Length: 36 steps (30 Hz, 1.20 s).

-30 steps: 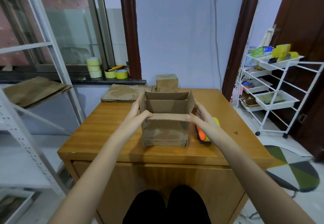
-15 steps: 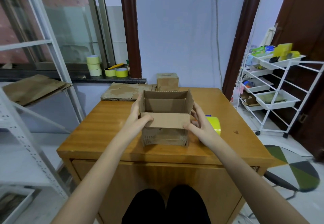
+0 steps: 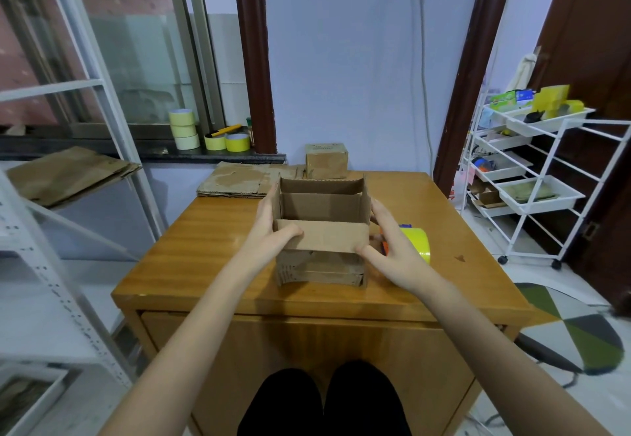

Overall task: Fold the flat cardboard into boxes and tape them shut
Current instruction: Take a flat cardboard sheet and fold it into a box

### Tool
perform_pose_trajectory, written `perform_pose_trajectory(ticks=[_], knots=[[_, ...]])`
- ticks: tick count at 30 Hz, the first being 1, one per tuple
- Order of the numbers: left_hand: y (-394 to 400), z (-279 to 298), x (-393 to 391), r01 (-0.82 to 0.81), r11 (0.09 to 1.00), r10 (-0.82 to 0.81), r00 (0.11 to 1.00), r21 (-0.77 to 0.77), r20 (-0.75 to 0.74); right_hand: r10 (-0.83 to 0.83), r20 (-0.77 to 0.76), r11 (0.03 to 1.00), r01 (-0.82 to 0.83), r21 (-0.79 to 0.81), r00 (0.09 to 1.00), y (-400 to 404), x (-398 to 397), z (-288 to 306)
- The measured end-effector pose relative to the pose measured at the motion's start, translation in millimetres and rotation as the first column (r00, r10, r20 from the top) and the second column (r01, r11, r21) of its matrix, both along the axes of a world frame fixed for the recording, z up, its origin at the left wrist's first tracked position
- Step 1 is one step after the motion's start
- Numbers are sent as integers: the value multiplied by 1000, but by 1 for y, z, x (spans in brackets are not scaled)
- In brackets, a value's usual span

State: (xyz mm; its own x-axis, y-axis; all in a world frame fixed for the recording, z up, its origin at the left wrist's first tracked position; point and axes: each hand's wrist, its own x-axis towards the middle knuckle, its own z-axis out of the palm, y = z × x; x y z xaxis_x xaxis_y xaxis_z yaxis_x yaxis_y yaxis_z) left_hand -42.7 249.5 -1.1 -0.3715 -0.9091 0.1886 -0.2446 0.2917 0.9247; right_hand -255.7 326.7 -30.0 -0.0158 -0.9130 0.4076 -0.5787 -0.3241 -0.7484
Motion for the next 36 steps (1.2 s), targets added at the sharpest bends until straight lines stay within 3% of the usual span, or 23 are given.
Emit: perform_pose_trajectory(ticks=[4,8,10,12,18,21,25,31,36], knots=[[1,2,-2,-21,1000,20,999,-10,-30,-26,27,1000,26,-8,999,-3,-3,0],[3,9,-2,-111,953,106,994,-282,-33,-28,118,1000,29,-7,993,-4,2,4],[2,15,-1,-80,934,115,990,-349,81,-35,129,999,35,1,991,-5,3,4],[0,24,0,-49,950,124,965,-307,230,-46,131,999,46,6,990,-5,3,3],[-14,62,-2,35,954,168,758,-298,630,-42,144,999,41,12,989,-7,4,1],[-22,73,-6,115,965,108,651,-238,751,-24,178,1000,24,0,984,-7,4,1],[-26,78,-12,149,965,91,583,-216,807,-6,174,1000,4,11,985,-7,4,1],[-30,70,-16,164,965,86,545,-206,834,-2,49,1000,3,-10,999,-9,-2,1],[-32,56,-11,111,975,74,651,-191,756,-82,-251,996,69,-60,964,-11,-8,-1]])
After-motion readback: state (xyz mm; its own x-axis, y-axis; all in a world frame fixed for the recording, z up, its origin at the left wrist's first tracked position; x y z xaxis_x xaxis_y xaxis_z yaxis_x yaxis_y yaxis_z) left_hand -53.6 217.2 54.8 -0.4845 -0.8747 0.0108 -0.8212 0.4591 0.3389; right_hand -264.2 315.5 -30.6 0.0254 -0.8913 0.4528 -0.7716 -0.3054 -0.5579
